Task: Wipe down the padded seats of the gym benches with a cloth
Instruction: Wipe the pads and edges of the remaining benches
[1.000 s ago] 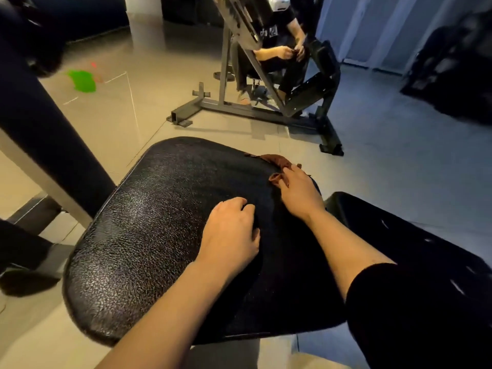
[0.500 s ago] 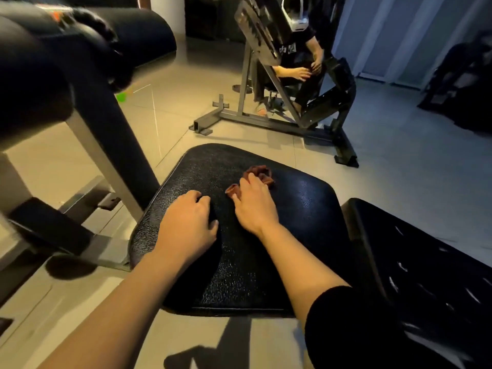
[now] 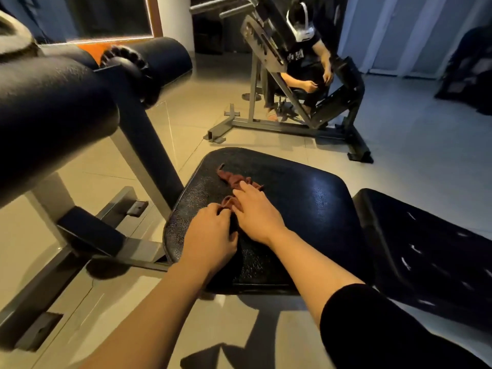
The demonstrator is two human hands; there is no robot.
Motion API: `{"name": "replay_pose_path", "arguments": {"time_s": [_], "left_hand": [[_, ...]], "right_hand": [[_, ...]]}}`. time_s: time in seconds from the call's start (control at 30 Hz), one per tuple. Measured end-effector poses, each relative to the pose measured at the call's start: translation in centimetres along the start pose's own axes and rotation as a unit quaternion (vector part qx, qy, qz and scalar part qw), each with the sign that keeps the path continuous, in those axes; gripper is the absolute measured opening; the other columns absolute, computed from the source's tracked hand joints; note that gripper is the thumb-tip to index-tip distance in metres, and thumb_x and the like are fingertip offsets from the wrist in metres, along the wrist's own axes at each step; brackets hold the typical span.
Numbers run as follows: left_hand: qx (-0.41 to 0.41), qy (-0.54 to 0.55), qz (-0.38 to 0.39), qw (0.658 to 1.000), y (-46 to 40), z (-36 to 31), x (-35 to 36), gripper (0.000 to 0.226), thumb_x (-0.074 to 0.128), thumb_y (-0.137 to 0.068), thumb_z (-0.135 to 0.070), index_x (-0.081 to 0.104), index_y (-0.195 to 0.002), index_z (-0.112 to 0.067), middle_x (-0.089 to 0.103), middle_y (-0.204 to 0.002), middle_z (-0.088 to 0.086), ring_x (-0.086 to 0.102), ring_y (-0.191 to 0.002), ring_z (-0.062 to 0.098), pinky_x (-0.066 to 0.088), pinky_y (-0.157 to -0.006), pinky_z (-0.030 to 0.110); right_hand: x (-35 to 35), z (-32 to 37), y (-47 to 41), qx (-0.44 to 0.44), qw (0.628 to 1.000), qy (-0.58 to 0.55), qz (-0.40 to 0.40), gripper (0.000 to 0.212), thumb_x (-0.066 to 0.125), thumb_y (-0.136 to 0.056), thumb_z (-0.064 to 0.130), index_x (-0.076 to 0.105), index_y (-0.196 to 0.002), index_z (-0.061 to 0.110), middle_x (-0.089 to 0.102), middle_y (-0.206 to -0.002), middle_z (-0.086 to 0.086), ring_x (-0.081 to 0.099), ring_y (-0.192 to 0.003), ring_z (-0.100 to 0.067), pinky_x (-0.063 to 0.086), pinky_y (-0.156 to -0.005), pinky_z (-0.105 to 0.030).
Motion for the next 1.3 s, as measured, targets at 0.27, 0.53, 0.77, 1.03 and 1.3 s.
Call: {"name": "replay_pose_path", "arguments": {"time_s": [0.27, 0.53, 0.77, 1.03, 1.3], "left_hand": [[0.132, -0.034, -0.01, 0.991, 2.5, -7.3, 3.6, 0.032, 0.062, -0.077, -0.021, 0.066, -0.104, -0.004, 0.062, -0.11, 0.017, 0.06, -0.102, 0.036, 0.05, -0.09, 0.042], [0.133, -0.054, -0.013, 0.99, 4.3, -7.0, 2.9, 0.035, 0.058, -0.087, -0.03, 0.061, -0.114, -0.009, 0.057, -0.121, 0.012, 0.053, -0.112, 0.031, 0.042, -0.098, 0.04], [0.003, -0.056, -0.025, 0.998, 6.5, -0.9, -0.4, 0.043, 0.052, -0.092, -0.033, 0.051, -0.131, -0.015, 0.05, -0.131, 0.006, 0.045, -0.119, 0.024, 0.038, -0.1, 0.034], [-0.128, -0.041, -0.023, 0.991, 10.0, 4.8, -3.0, 0.047, 0.052, -0.096, -0.039, 0.044, -0.138, -0.019, 0.047, -0.136, 0.002, 0.046, -0.121, 0.015, 0.039, -0.103, 0.028], [-0.051, -0.035, -0.013, 0.998, 9.2, 0.8, -1.3, 0.035, 0.052, -0.096, -0.035, 0.054, -0.128, -0.019, 0.05, -0.131, 0.003, 0.047, -0.113, 0.015, 0.038, -0.1, 0.027]], "right_hand": [[-5.3, -11.5, 8.0, 0.168, 0.984, 0.02, -0.052, 0.043, 0.043, -0.102, 0.03, 0.045, -0.142, 0.015, 0.029, -0.156, -0.002, 0.027, -0.143, -0.023, 0.026, -0.114, -0.039], [-3.9, -9.3, 8.4, 0.138, 0.988, 0.043, -0.048, 0.046, 0.043, -0.102, 0.033, 0.043, -0.144, 0.015, 0.026, -0.158, -0.007, 0.024, -0.145, -0.025, 0.022, -0.116, -0.039], [1.0, 2.1, 5.7, -0.049, 0.998, 0.033, 0.004, 0.05, 0.04, -0.103, 0.033, 0.034, -0.149, 0.012, 0.019, -0.16, -0.007, 0.014, -0.147, -0.022, 0.014, -0.12, -0.036], [4.0, 11.1, 4.6, -0.147, 0.989, 0.017, 0.019, 0.049, 0.044, -0.102, 0.032, 0.036, -0.148, 0.015, 0.022, -0.159, -0.005, 0.017, -0.147, -0.024, 0.019, -0.118, -0.039], [1.7, 6.6, 9.4, -0.087, 0.996, 0.008, 0.018, 0.047, 0.044, -0.102, 0.027, 0.036, -0.148, 0.019, 0.019, -0.161, 0.0, 0.014, -0.148, -0.019, 0.021, -0.118, -0.037]]}}
Point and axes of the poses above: each hand's wrist, its own y-axis away from the middle knuckle, its own x-axis out of the palm, z = x × y, the point moved 5 cm from there along -y, towards the middle knuckle
